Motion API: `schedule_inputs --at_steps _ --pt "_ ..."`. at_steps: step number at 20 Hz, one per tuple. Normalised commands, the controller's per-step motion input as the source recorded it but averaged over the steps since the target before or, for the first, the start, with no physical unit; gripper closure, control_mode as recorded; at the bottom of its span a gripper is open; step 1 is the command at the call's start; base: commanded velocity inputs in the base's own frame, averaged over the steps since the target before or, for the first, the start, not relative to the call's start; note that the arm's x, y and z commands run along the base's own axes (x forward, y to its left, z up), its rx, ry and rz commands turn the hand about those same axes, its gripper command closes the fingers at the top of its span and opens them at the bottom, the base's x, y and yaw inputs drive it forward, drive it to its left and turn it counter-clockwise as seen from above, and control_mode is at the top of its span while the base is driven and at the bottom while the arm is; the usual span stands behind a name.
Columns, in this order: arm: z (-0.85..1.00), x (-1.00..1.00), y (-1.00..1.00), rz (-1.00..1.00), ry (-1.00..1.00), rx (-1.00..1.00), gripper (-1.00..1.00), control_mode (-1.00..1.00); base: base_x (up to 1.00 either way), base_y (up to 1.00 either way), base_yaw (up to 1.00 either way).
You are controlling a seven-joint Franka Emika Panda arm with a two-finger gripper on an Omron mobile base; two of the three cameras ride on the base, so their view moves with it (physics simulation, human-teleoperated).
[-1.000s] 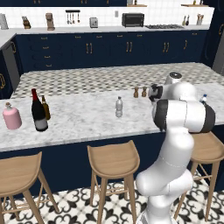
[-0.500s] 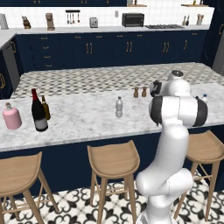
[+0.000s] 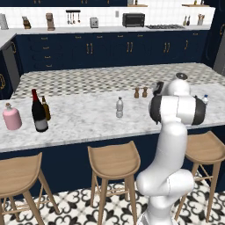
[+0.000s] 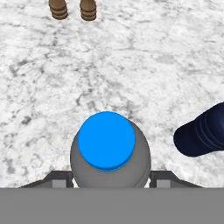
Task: Move the plastic bottles in the middle to the plastics group, and the glass bottles in the middle to the glass group.
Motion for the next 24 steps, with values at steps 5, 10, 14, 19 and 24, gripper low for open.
schedule_inputs --at_steps 5,10,14,19,24 --pt "0.0 -0.01 -0.25 0.0 -0.01 0.0 1.0 -1.0 0.0 0.0 0.0" --pt "-0.07 -0.01 -0.13 0.0 -0.01 0.0 1.0 -1.0 0.0 0.0 0.0" --pt "0.0 0.0 -0.16 0.0 -0.08 0.02 1.0 -1.0 0.0 0.0 0.0" --pt "-0.06 0.0 -0.11 0.0 -0.06 0.02 1.0 -1.0 0.0 0.0 0.0" --pt "-0.23 0.0 -0.04 0.0 0.0 0.01 1.0 -1.0 0.0 0.0 0.0"
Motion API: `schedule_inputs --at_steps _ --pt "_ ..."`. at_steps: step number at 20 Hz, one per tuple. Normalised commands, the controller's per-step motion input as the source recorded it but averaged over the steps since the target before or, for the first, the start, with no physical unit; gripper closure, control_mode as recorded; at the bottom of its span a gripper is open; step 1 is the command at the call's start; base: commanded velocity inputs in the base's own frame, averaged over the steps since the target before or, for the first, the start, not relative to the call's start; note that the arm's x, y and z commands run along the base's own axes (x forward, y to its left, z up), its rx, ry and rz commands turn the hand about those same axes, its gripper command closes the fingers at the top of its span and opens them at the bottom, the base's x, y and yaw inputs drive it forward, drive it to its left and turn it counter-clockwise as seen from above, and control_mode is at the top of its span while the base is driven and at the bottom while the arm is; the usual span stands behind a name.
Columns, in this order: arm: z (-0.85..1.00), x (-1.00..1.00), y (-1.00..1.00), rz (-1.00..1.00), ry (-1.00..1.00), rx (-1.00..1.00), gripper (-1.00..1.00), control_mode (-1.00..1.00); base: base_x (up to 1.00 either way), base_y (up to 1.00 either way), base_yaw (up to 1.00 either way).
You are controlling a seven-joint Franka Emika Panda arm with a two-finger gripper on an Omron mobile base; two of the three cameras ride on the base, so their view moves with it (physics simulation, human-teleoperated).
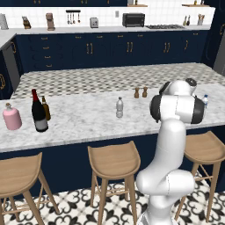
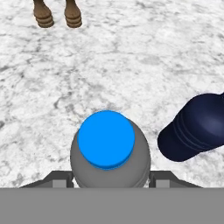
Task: Move the plastic bottles in the middle to the plastics group, and the glass bottles in the middle to the glass group.
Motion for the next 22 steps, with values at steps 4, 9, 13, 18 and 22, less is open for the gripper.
schedule_inputs --at_steps 4,9,13,18,22 --pt "-0.49 0.01 0.0 0.0 0.0 0.02 1.0 -1.0 0.0 0.0 0.0" --pt "-0.3 0.07 0.0 0.0 0.0 0.0 1.0 -1.0 0.0 0.0 0.0" --pt "0.0 0.3 0.0 0.0 -0.02 0.01 1.0 -1.0 0.0 0.0 0.0" --pt "-0.01 0.26 0.0 0.0 -0.01 0.0 1.0 -1.0 0.0 0.0 0.0" --pt "0.0 0.09 0.0 0.0 0.0 0.01 1.0 -1.0 0.0 0.0 0.0"
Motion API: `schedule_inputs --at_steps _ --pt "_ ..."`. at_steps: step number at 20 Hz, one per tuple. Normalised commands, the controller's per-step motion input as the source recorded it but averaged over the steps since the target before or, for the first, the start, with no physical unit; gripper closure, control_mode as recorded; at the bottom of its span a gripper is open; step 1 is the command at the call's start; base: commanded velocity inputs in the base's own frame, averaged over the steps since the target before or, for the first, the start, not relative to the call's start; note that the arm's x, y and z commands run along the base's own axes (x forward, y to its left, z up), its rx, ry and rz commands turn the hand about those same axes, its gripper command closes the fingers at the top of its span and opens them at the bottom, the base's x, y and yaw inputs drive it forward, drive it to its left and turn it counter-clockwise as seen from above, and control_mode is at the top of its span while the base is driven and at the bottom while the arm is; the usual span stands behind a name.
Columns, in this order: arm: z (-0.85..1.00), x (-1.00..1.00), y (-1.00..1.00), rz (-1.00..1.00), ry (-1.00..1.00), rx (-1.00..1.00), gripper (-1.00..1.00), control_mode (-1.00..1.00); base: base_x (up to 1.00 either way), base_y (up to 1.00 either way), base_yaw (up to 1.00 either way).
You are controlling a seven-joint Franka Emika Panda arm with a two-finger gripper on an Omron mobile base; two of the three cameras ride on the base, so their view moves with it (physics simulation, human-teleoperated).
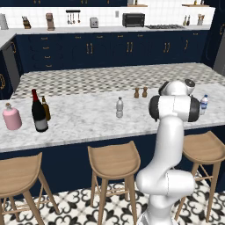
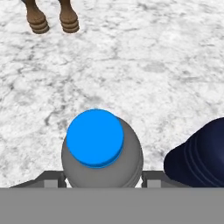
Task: Move the plastic bottles in the middle to the plastics group, and the glass bottles in the middle to the glass group.
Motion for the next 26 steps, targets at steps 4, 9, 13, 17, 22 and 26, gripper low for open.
schedule_inputs --at_steps 4,9,13,17,22,26 --pt "0.0 0.0 0.0 0.0 0.0 0.0 -1.0 -1.0 0.0 0.0 0.0" --pt "0.0 0.0 0.0 0.0 0.0 0.0 -1.0 -1.0 0.0 0.0 0.0" --pt "0.0 0.0 0.02 0.0 0.0 0.0 -1.0 -1.0 0.0 0.0 0.0" --pt "0.29 0.0 0.15 0.0 -0.04 0.0 -1.0 -1.0 0.0 0.0 0.0" --pt "0.66 -0.21 0.14 0.0 -0.05 0.0 -1.0 -1.0 0.0 0.0 0.0" --pt "0.69 -0.48 0.24 0.02 -0.04 0.0 -1.0 -1.0 0.0 0.0 0.0"
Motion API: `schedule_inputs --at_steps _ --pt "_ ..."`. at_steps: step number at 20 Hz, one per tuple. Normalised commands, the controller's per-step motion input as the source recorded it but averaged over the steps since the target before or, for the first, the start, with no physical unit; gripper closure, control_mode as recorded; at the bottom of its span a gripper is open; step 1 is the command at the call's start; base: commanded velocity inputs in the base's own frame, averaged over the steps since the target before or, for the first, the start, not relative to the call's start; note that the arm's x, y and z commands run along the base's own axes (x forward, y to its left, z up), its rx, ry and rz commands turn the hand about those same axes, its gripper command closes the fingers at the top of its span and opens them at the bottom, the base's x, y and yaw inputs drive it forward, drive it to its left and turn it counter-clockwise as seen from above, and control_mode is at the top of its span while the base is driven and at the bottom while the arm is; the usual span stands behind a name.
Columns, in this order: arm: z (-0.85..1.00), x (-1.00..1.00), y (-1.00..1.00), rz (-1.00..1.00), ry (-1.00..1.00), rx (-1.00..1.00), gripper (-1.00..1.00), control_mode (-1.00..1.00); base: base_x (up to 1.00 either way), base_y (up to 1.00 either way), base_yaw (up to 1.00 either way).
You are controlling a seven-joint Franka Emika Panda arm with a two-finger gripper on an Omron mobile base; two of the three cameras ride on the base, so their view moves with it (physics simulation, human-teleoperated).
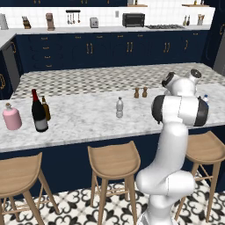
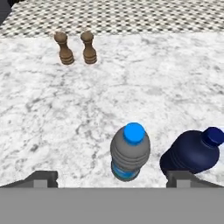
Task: Move the plastic bottles in the middle to the plastics group, and the glass bottles in the middle to the glass group.
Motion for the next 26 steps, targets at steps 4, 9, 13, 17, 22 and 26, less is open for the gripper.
schedule_inputs --at_steps 4,9,13,17,22,26 --pt "0.13 -0.48 0.69 0.15 0.0 0.0 -1.0 -1.0 0.0 0.0 0.0" --pt "0.0 -0.37 0.99 0.19 0.01 0.0 -1.0 -1.0 0.0 0.0 0.0" --pt "0.13 -0.33 1.0 0.18 0.11 -0.04 -1.0 -1.0 0.0 0.0 0.0" --pt "0.48 -0.37 1.0 0.19 0.22 -0.08 -1.0 -1.0 0.0 0.0 0.0" --pt "0.29 -0.21 0.79 0.17 0.09 -0.03 -1.0 -1.0 0.0 0.0 0.0" --pt "0.11 -0.01 0.61 0.07 -0.04 0.02 -1.0 -1.0 0.0 0.0 0.0"
